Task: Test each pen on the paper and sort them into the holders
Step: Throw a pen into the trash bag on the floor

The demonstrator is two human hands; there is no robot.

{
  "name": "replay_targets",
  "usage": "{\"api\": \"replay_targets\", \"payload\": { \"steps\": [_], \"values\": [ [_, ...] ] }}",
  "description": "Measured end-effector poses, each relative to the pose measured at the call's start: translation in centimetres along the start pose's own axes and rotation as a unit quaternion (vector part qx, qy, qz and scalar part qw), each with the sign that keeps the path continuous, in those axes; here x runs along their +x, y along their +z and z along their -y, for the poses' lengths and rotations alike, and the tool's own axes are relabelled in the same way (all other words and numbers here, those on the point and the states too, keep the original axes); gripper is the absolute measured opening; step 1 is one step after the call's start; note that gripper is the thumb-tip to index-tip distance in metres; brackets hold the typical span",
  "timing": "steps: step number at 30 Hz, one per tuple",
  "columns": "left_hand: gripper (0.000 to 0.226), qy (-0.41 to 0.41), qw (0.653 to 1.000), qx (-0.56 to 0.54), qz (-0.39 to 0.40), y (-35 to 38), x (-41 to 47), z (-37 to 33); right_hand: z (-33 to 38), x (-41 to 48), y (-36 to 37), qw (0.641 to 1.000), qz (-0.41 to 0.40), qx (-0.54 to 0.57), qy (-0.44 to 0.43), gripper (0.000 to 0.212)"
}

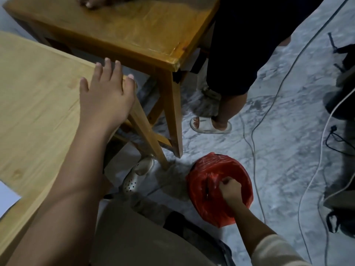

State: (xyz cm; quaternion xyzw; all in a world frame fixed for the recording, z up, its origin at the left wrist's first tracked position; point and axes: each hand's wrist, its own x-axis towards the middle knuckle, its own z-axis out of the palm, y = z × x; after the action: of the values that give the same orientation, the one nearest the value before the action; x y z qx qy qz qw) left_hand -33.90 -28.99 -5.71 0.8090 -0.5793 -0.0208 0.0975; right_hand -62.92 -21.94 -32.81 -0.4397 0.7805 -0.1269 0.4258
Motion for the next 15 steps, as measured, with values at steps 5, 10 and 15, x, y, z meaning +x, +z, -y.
{"api": "replay_targets", "payload": {
  "steps": [5, 10, 15],
  "values": [
    [0.057, -0.006, 1.0, -0.006, 0.008, 0.0, -0.1, -0.2, 2.4, 0.4, -2.2, 0.998, -0.033, -0.003, -0.061, 0.015],
    [0.058, -0.004, 1.0, -0.011, 0.018, -0.3, -0.2, -0.2, 7.1, -0.1, -5.9, 0.986, -0.087, -0.006, -0.143, 0.016],
    [0.059, 0.029, 0.998, -0.027, 0.058, -1.5, -1.3, 0.3, 13.7, -2.3, -10.5, 0.961, -0.125, 0.007, -0.246, 0.023]
  ]
}}
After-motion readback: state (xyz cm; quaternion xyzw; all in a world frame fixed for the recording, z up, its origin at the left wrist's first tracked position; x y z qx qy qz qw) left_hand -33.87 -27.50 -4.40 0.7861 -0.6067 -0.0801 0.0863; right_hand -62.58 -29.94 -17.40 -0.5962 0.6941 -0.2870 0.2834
